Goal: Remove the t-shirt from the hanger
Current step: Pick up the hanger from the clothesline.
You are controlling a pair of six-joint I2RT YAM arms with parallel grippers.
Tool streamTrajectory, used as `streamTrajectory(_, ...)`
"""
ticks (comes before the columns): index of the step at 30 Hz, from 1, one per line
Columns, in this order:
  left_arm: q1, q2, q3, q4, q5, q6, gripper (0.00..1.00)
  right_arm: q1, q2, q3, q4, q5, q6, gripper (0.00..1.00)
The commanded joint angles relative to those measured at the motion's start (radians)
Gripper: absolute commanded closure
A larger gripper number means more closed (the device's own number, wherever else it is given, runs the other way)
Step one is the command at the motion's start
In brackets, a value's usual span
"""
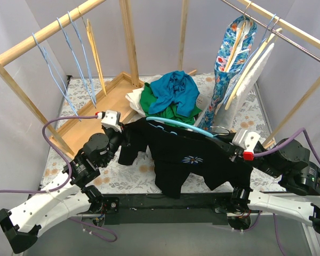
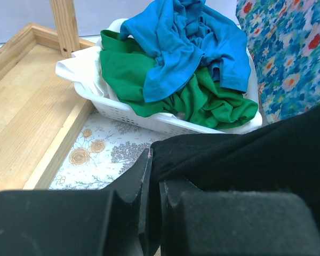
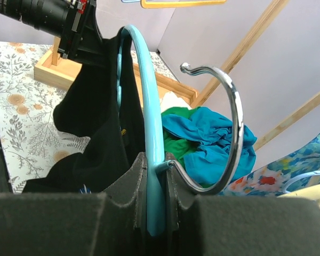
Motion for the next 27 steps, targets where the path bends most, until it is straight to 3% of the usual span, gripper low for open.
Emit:
streamTrajectory(1,0.073,0.013,-0.055,-0.151,-0.317,0.077,1.00,-0.011,-0.121,0.102,0.272,0.140,-0.066,0.99)
streamTrajectory(14,0.073,0.019,-0.066,-0.127,-0.165,0.111,1.00,-0.011,-0.066,0.115,0.414,0.126,-0.126,0.99)
streamTrajectory(17,0.073,0.010,-0.072,-0.092,-0.067,0.132,1.00,-0.011,-0.043,0.102,0.452,0.107,-0.129,0.99)
streamTrajectory(21,0.074,0.002,-0.072,-0.064,0.196,0.149,1.00,-0.012,-0.001,0.084,0.505,0.092,-0.127,0.99)
streamTrajectory(27,0.073,-0.013,-0.083,-0.002,0.398,0.128,1.00,-0.011,0.078,0.066,0.584,0.066,-0.122,0.99)
